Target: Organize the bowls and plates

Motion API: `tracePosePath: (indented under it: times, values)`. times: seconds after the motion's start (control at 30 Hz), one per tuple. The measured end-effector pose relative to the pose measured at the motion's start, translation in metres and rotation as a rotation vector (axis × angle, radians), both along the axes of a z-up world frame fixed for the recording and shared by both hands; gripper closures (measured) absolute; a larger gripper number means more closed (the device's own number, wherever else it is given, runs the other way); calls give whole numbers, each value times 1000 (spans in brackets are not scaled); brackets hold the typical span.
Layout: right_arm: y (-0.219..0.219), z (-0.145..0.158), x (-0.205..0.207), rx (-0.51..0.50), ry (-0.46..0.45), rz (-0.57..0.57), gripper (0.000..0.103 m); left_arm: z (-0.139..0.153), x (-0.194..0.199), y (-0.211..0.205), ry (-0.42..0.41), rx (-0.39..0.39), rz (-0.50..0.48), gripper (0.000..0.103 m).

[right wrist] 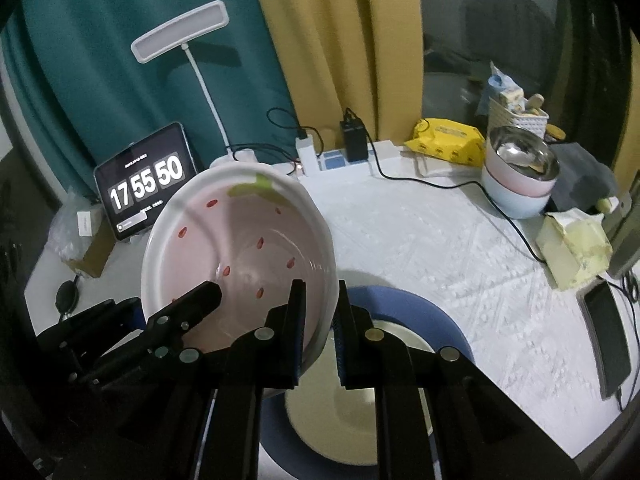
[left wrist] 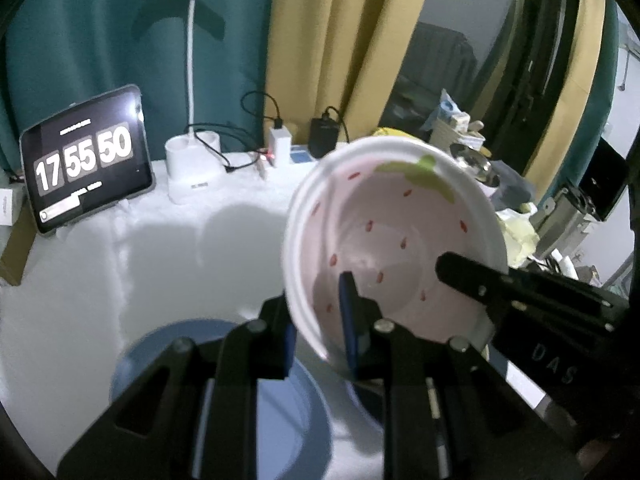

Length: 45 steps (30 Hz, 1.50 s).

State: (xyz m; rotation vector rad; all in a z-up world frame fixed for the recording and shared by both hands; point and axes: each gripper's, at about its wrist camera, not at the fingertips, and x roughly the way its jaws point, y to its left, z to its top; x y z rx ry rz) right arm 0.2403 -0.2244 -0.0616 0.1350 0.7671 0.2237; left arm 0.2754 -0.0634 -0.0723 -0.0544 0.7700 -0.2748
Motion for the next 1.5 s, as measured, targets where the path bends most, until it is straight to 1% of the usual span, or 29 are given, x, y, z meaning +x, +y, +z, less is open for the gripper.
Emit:
tracePosePath:
  times: [0.2, 0.37, 0.6, 1.1, 1.27, 1.5]
  values:
    - [-18, -10, -10, -1, 21, -14, 89, -7, -7, -18, 15, -5, -20, 84]
    - [-34, -18, -17, 6, 41, -28, 89, -11, -12, -34, 21, 11, -40, 84]
    - [-48, -30, -23, 18, 65, -35, 89, -18, -18, -45, 37, 33, -55, 84]
    - [-58, -58, -27, -9, 129, -40, 89, -47, -24, -62, 93, 87, -74, 84]
    - [-60, -61, -27, -4, 139, -38, 89, -54, -23, -63, 107, 99, -75, 84]
    - [-59, -60, -27, -2, 138, -37, 88, -54, -24, -64, 111, 97, -78, 83]
